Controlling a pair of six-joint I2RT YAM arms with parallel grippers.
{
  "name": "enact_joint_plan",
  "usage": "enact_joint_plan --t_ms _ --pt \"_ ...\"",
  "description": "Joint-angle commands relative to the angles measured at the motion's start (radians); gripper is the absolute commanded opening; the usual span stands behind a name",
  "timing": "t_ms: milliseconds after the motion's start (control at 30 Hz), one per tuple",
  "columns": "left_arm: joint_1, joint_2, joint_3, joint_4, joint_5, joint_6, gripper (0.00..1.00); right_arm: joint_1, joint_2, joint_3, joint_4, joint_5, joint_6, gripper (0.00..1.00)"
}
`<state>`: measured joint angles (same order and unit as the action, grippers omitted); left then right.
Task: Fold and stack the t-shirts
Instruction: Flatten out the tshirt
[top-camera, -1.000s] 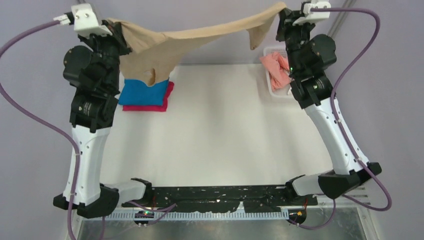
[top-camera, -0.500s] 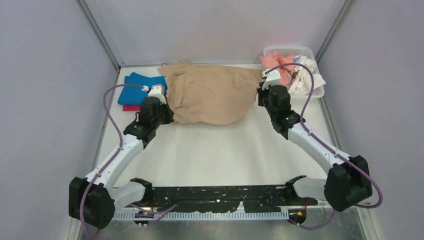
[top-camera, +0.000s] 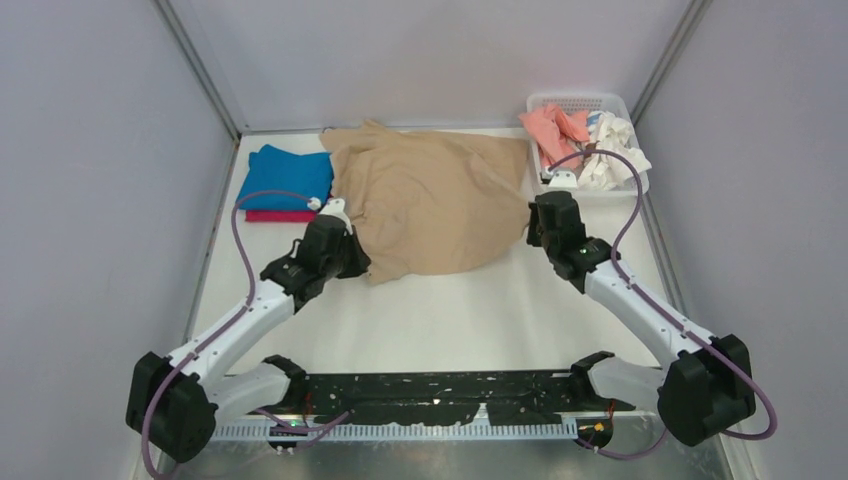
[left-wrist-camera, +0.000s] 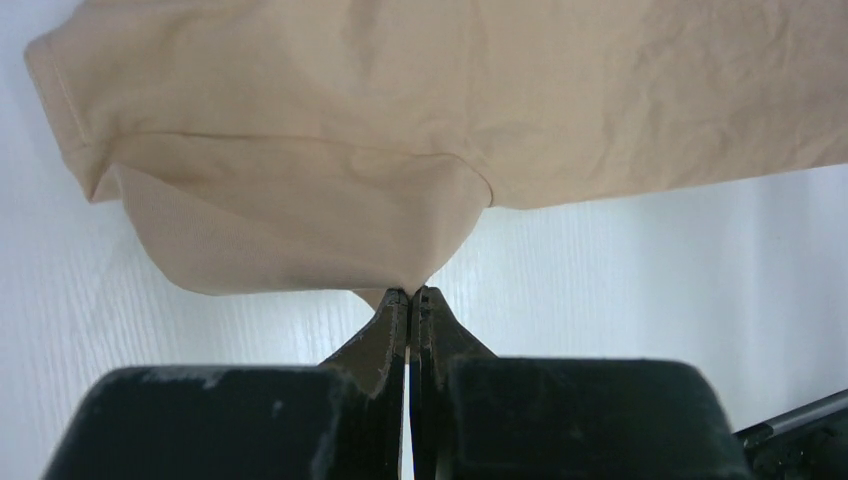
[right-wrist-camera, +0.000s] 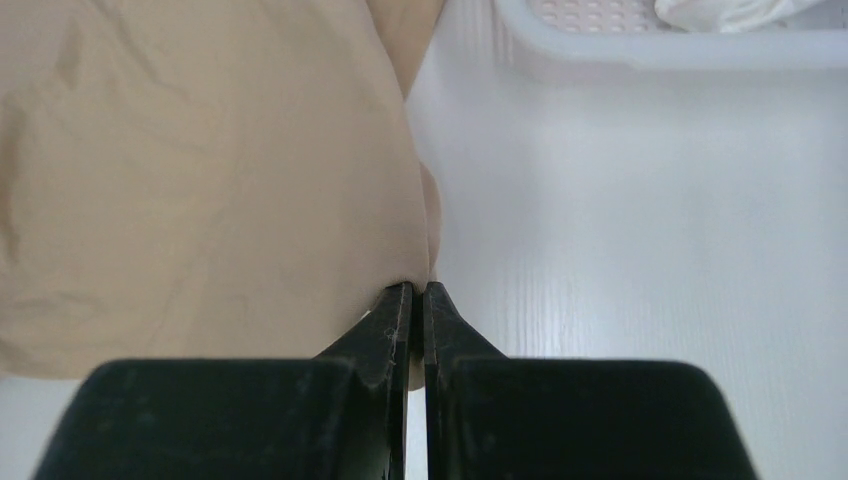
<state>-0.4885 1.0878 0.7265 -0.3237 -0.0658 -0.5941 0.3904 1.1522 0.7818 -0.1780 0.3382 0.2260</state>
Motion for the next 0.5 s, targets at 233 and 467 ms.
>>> enact_joint_plan --t_ms 233,467 --pt "-0.058 -0.218 -0.045 -0.336 0.006 -0.087 0.0 -0.002 -0.113 0.119 -0.514 0.107 0.107 0.08" --pt "-0.058 -0.272 -0.041 -0.483 0.065 -0.076 0.0 -0.003 -0.076 0.135 -0.701 0.017 0.171 0.11"
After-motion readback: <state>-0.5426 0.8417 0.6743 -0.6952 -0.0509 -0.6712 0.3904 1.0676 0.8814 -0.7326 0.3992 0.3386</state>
